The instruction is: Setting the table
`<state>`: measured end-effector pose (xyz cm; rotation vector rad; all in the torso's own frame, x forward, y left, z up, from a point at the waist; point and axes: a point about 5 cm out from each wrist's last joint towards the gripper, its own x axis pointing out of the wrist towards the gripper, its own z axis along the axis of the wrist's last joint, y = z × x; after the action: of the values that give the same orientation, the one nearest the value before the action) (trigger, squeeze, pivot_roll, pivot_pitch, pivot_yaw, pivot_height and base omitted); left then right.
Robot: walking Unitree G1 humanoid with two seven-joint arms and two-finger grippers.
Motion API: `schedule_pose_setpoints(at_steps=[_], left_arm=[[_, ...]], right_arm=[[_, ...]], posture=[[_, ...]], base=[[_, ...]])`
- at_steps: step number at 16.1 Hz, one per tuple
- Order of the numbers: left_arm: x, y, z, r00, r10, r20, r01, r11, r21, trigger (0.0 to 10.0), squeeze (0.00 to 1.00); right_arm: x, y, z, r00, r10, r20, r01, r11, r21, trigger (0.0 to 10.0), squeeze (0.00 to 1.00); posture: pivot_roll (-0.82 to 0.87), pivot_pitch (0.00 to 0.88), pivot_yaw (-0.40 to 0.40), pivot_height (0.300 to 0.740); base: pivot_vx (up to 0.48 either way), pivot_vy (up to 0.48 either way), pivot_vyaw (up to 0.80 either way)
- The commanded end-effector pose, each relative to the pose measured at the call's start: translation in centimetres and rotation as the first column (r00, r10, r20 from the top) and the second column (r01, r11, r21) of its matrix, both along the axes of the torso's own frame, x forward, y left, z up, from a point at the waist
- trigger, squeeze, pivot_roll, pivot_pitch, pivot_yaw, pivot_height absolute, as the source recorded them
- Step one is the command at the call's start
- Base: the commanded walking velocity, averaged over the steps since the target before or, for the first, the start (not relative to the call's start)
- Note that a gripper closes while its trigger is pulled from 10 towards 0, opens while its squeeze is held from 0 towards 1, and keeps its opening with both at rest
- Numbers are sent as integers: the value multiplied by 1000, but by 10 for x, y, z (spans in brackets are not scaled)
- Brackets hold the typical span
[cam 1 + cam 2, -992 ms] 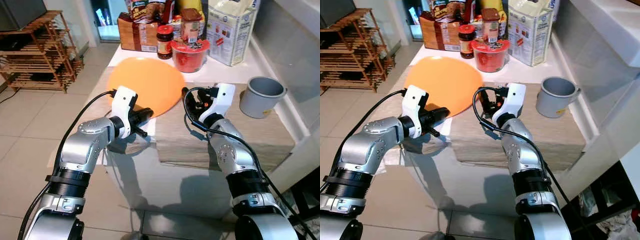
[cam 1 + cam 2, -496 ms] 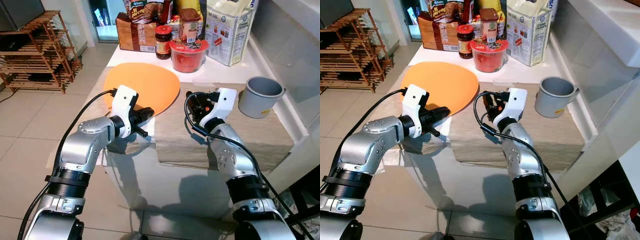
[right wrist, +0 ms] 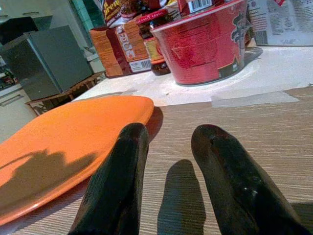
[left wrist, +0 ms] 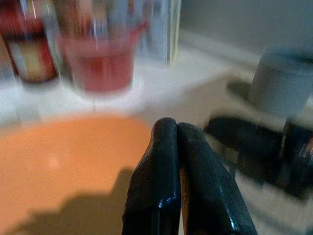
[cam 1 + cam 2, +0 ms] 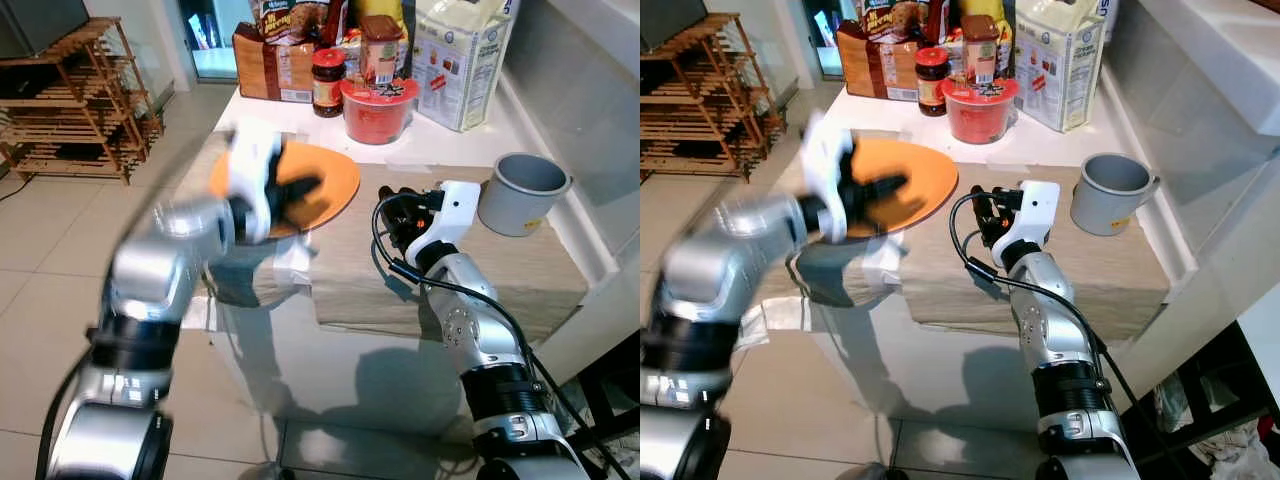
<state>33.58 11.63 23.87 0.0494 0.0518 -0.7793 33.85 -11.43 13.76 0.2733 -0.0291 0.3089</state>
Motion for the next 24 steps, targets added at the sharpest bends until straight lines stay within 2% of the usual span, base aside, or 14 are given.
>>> schedule_pose_setpoints(at_steps=[1,3,5,6,7,9,11,19,20,21,24], left_arm=[[2,7,11,999,25,38,-25,1000,-2,10000,0],[13,20,14,994,88,61,-90,995,42,10000,0],[30,45,-1,977,208,47,-213,967,141,10000,0],[32,49,-5,974,225,38,-228,962,153,10000,0],[37,59,-14,964,264,24,-264,946,186,10000,0],[44,77,-31,941,338,4,-329,915,234,10000,0],[49,81,-38,932,362,8,-352,902,248,10000,0],[61,75,-35,939,342,45,-342,906,248,10000,0],[63,77,-35,933,358,45,-357,896,264,10000,0],[64,78,-35,928,369,45,-367,888,277,10000,0],[68,75,-32,928,370,51,-366,875,315,10000,0]], right_arm=[[-2,-4,0,1000,-13,3,14,1000,-18,10000,0],[-5,-7,9,998,-30,55,32,999,-35,10000,0],[-13,-10,27,988,-39,148,51,996,-76,10000,0],[-15,-13,29,986,-49,159,65,993,-95,10000,0],[-21,-16,29,984,-41,174,69,985,-157,10000,1000],[-38,-18,21,988,10,156,24,977,-212,10000,1000],[-47,-17,15,991,31,130,-3,978,-211,10000,1000],[-58,-8,9,990,77,117,-44,964,-261,10000,1000],[-58,-6,9,989,77,124,-39,958,-283,10000,455],[-57,-5,9,990,76,123,-38,957,-287,10000,0],[-57,-4,9,989,84,121,-46,956,-289,10000,0]], posture=[[-50,0,45,736],[-50,0,47,736],[-51,0,50,736],[-53,0,50,736],[-60,0,50,736],[-80,0,50,736],[-89,0,52,736],[-91,0,59,736],[-91,0,59,736],[-92,0,59,736],[-88,0,55,736]], base=[[0,0,0],[0,0,0],[0,0,0],[0,0,0],[0,0,0],[0,0,0],[0,0,0],[0,0,0],[0,0,0],[0,0,0],[0,0,0]])
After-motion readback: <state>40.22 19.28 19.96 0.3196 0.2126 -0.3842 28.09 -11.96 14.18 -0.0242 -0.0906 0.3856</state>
